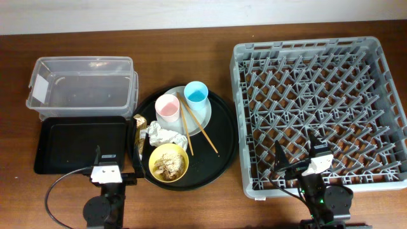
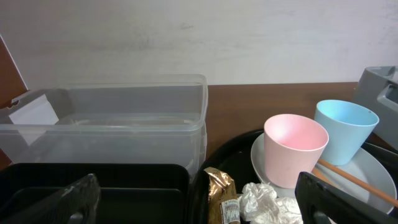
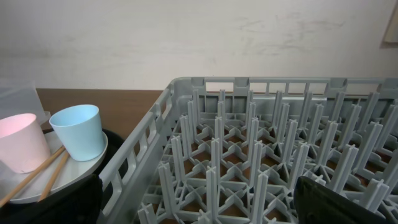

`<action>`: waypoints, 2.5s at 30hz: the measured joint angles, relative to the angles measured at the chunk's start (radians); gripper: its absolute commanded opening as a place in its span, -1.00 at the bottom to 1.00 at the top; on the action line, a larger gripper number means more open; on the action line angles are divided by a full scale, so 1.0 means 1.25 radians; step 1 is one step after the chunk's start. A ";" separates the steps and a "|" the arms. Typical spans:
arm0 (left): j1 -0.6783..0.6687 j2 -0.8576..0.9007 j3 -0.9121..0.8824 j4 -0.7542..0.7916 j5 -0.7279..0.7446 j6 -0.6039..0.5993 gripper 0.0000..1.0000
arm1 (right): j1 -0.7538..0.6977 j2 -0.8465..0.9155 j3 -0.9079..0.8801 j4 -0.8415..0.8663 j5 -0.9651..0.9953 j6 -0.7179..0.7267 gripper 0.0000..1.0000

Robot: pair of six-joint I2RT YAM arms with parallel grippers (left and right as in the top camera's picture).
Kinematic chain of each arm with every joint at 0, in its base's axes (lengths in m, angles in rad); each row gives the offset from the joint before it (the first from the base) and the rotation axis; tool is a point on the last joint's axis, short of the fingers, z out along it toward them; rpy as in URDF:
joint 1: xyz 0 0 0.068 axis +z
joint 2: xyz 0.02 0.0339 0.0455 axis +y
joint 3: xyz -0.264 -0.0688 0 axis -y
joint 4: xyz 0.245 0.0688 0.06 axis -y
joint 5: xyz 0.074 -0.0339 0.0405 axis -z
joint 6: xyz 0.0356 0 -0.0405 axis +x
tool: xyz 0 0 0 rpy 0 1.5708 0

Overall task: Sort waste into correct bins and load items into the dishwasher rack
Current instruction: 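Move the left gripper toward the gold wrapper and tissue on the tray, then grasp the gold wrapper with the left gripper and drop it in the clear bin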

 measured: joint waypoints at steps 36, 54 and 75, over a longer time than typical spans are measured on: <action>0.000 0.000 0.000 0.004 0.000 0.000 0.99 | 0.000 0.000 0.000 0.000 0.000 0.000 0.97; 0.001 0.823 0.993 -0.863 0.231 0.078 0.92 | 0.000 -0.001 0.000 0.000 0.000 0.001 0.97; -0.084 1.089 0.663 -0.577 0.068 -0.110 0.34 | 0.000 -0.001 0.000 0.000 0.000 0.001 0.97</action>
